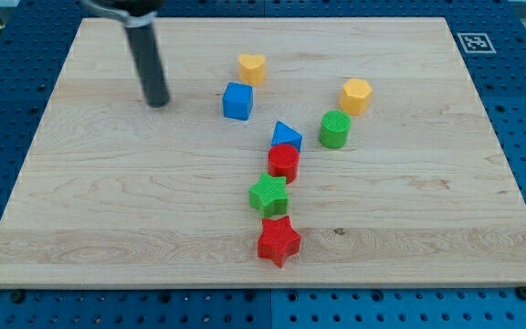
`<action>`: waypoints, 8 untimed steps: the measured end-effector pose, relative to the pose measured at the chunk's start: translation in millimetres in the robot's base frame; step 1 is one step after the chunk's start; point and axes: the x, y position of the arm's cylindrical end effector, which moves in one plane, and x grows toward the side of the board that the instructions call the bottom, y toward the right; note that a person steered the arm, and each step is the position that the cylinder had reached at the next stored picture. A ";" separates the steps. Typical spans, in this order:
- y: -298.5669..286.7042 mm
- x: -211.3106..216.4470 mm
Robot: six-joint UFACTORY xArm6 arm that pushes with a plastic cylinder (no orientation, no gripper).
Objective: Move the blue cube right a bit
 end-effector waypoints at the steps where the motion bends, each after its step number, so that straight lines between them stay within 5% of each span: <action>1: -23.1 0.0; 4: -24.3 -21.1; 8: 122.4 5.6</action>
